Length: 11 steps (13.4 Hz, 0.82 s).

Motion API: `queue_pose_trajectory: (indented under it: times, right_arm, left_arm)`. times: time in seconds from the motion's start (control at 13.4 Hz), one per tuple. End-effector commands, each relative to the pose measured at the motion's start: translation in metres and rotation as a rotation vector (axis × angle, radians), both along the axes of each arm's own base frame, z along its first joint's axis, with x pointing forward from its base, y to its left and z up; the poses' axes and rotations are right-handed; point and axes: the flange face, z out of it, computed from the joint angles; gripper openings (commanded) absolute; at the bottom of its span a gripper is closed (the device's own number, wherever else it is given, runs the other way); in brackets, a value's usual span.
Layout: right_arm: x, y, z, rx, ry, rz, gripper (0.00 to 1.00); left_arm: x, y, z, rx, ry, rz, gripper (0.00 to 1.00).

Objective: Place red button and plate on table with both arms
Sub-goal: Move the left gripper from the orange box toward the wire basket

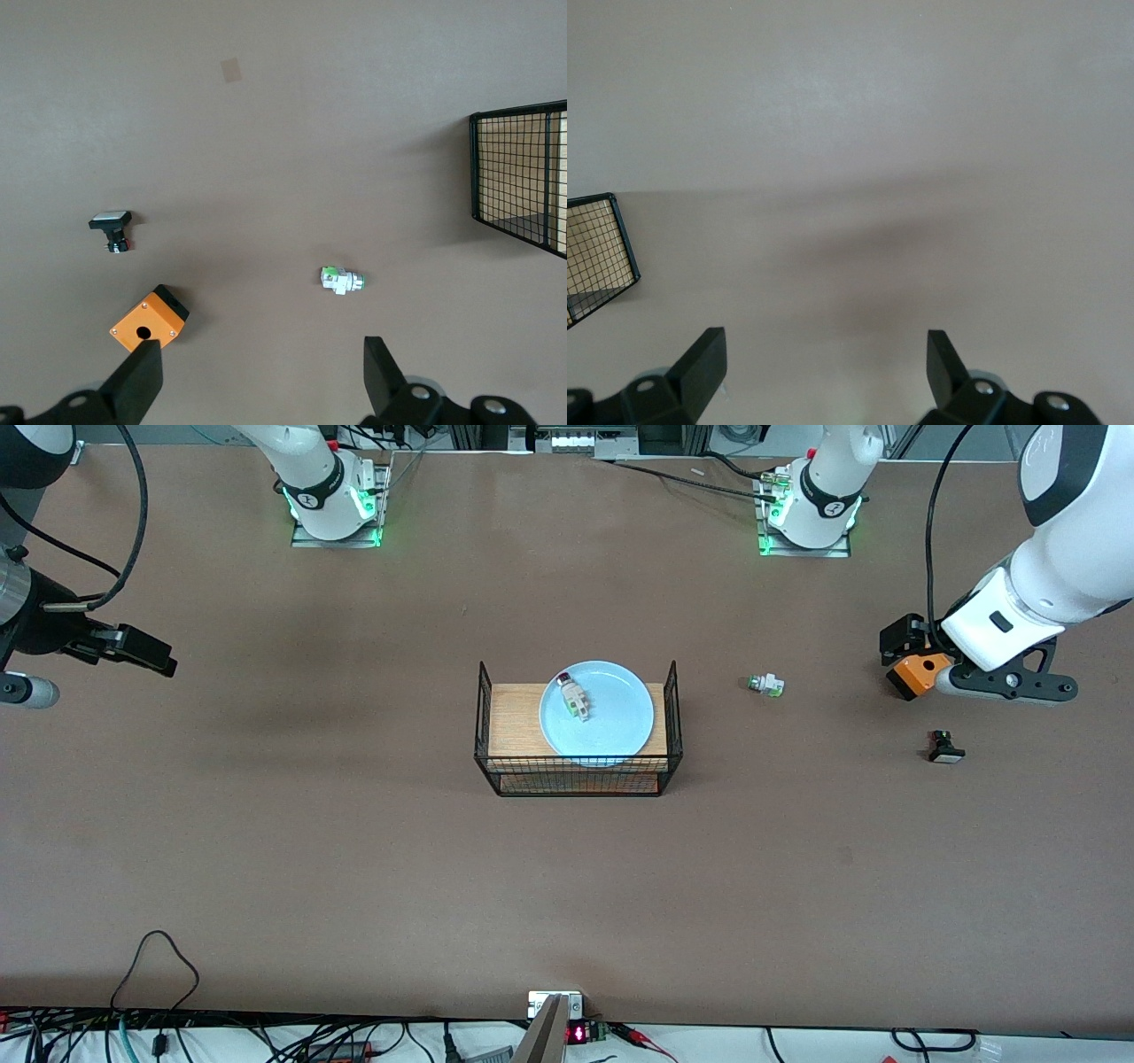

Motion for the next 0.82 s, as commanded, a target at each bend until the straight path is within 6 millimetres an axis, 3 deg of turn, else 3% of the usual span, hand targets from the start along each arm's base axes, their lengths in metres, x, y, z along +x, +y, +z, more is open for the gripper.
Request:
queue_pose_trajectory:
  times: [0.0, 0.52, 0.75]
  right_arm:
    - [0.004, -0.001, 0.004, -0.011, -0.009, -0.011, 1.00]
    - [0.004, -0.001, 0.003, -0.011, -0.007, -0.011, 1.00]
    - [0.004, -0.002, 0.003, -0.013, -0.008, -0.013, 1.00]
  left_arm:
    - [0.004, 0.000, 0.004, 0.016, 0.012, -0.016, 1.00]
    - [0.005, -0.011, 0.008, 0.009, 0.018, -0.018, 1.00]
    - [-0.004, -0.063, 0.023, -0.030, 0.038, -0.030, 1.00]
